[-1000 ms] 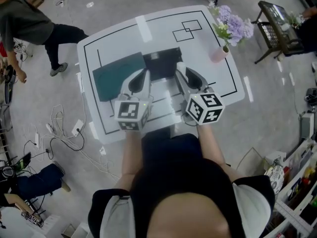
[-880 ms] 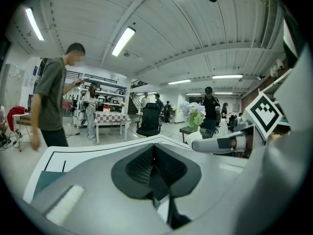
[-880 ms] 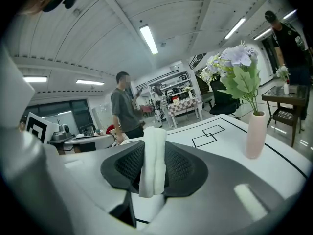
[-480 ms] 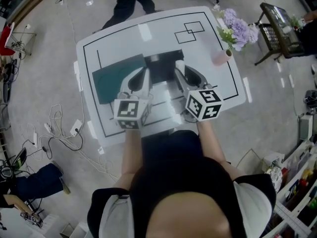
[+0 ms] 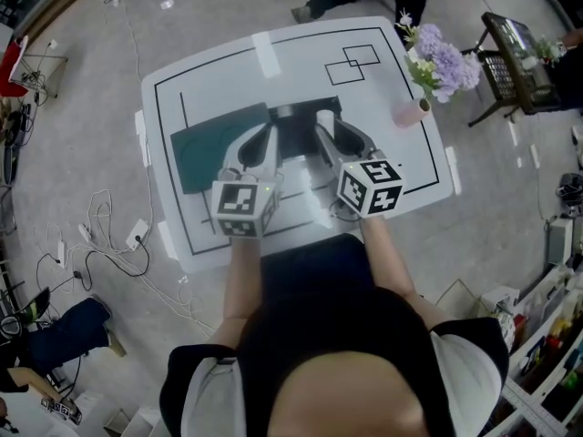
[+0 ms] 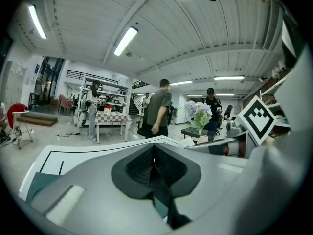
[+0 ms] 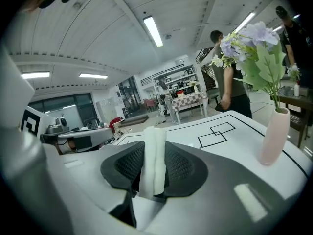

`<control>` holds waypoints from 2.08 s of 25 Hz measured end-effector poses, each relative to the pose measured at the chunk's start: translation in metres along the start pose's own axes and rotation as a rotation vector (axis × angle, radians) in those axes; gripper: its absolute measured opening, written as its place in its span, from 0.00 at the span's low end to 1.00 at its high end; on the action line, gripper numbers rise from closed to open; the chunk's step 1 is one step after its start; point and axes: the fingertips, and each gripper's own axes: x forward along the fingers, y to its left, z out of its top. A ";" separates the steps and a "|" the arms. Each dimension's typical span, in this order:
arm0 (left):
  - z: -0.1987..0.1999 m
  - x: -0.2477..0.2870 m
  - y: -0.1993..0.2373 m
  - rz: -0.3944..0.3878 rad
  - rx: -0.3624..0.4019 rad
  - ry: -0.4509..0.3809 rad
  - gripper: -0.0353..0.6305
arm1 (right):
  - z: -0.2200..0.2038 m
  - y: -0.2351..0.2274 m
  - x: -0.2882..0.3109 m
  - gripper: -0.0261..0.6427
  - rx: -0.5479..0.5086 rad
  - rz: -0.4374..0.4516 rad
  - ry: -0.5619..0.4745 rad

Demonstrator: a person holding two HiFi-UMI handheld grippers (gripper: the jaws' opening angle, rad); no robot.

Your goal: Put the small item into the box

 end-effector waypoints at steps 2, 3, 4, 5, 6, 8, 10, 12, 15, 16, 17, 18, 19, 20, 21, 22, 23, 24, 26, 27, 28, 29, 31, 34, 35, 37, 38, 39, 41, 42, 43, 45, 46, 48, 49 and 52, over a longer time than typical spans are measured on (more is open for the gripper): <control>0.000 0.001 0.000 -0.003 -0.002 0.000 0.07 | -0.003 -0.001 0.006 0.23 -0.008 0.002 0.013; 0.000 0.001 0.001 -0.001 -0.003 -0.001 0.07 | -0.005 -0.002 0.010 0.23 -0.015 0.001 0.021; 0.000 0.001 0.001 0.000 -0.004 -0.002 0.07 | -0.007 -0.003 0.013 0.23 -0.025 -0.002 0.031; 0.000 0.001 0.002 0.000 -0.005 -0.002 0.07 | -0.009 -0.004 0.016 0.23 -0.037 -0.005 0.040; 0.000 0.001 0.002 -0.001 -0.006 -0.003 0.07 | -0.011 -0.004 0.019 0.23 -0.048 -0.007 0.048; 0.000 0.002 0.004 0.004 -0.005 -0.003 0.07 | -0.014 -0.005 0.025 0.23 -0.063 -0.005 0.062; 0.000 0.003 0.006 0.010 -0.006 -0.002 0.07 | -0.017 -0.006 0.031 0.23 -0.067 0.003 0.077; -0.001 0.004 0.005 0.008 -0.008 0.001 0.07 | -0.021 -0.007 0.037 0.23 -0.073 0.017 0.098; -0.002 0.004 0.006 0.010 -0.009 0.003 0.07 | -0.026 -0.006 0.046 0.23 -0.101 0.035 0.136; -0.002 0.004 0.007 0.013 -0.010 0.003 0.07 | -0.028 -0.006 0.048 0.23 -0.109 0.040 0.146; -0.003 0.004 0.008 0.016 -0.012 0.003 0.07 | -0.029 -0.006 0.050 0.22 -0.115 0.045 0.154; -0.003 0.005 0.009 0.020 -0.015 0.004 0.07 | -0.029 -0.005 0.052 0.23 -0.119 0.051 0.160; -0.004 0.005 0.010 0.024 -0.017 0.003 0.07 | -0.029 -0.005 0.054 0.23 -0.123 0.057 0.164; -0.004 0.006 0.011 0.026 -0.019 0.002 0.07 | -0.029 -0.005 0.055 0.23 -0.126 0.063 0.168; -0.004 0.006 0.011 0.025 -0.018 0.001 0.07 | -0.029 -0.004 0.057 0.22 -0.132 0.069 0.174; -0.003 0.006 0.011 0.023 -0.016 0.001 0.07 | -0.030 -0.003 0.059 0.22 -0.140 0.076 0.183; -0.003 0.007 0.011 0.022 -0.014 0.001 0.07 | -0.030 -0.003 0.061 0.22 -0.150 0.083 0.194; -0.003 0.007 0.011 0.023 -0.013 0.002 0.07 | -0.031 -0.002 0.064 0.22 -0.160 0.090 0.207; -0.003 0.008 0.013 0.027 -0.014 0.003 0.07 | -0.034 -0.001 0.068 0.22 -0.178 0.101 0.236; -0.003 0.008 0.013 0.028 -0.015 0.003 0.07 | -0.036 -0.001 0.070 0.22 -0.184 0.106 0.251; -0.003 0.008 0.013 0.029 -0.016 0.002 0.07 | -0.038 -0.001 0.072 0.22 -0.187 0.110 0.264; -0.003 0.008 0.013 0.029 -0.016 0.001 0.07 | -0.040 -0.001 0.074 0.22 -0.190 0.113 0.277; -0.003 0.008 0.013 0.032 -0.016 0.000 0.07 | -0.044 -0.001 0.077 0.22 -0.200 0.115 0.302; -0.003 0.009 0.014 0.039 -0.016 0.000 0.07 | -0.050 -0.002 0.082 0.22 -0.220 0.119 0.339; -0.004 0.010 0.014 0.037 -0.016 0.003 0.07 | -0.051 -0.002 0.083 0.22 -0.225 0.122 0.351; -0.006 0.010 0.012 0.033 -0.016 0.005 0.07 | -0.054 -0.003 0.086 0.22 -0.231 0.127 0.376; -0.006 0.011 0.012 0.033 -0.017 0.005 0.07 | -0.055 -0.004 0.087 0.22 -0.238 0.127 0.390; -0.006 0.011 0.012 0.032 -0.018 0.006 0.07 | -0.057 -0.005 0.088 0.22 -0.247 0.124 0.404; -0.005 0.011 0.012 0.034 -0.019 0.007 0.07 | -0.060 -0.007 0.090 0.22 -0.272 0.118 0.432; -0.005 0.011 0.013 0.037 -0.020 0.006 0.07 | -0.062 -0.008 0.091 0.22 -0.281 0.117 0.446; -0.005 0.011 0.014 0.041 -0.021 0.004 0.07 | -0.063 -0.008 0.092 0.22 -0.289 0.119 0.459; -0.007 0.010 0.014 0.041 -0.023 0.005 0.07 | -0.068 -0.008 0.094 0.22 -0.306 0.129 0.489; -0.008 0.010 0.014 0.040 -0.023 0.006 0.07 | -0.070 -0.008 0.096 0.22 -0.318 0.132 0.504; -0.008 0.010 0.014 0.039 -0.024 0.007 0.07 | -0.073 -0.008 0.098 0.22 -0.345 0.137 0.532; -0.008 0.010 0.014 0.040 -0.026 0.007 0.07 | -0.074 -0.007 0.099 0.22 -0.359 0.141 0.544; -0.006 0.010 0.016 0.047 -0.032 0.002 0.07 | -0.079 -0.004 0.103 0.22 -0.397 0.160 0.584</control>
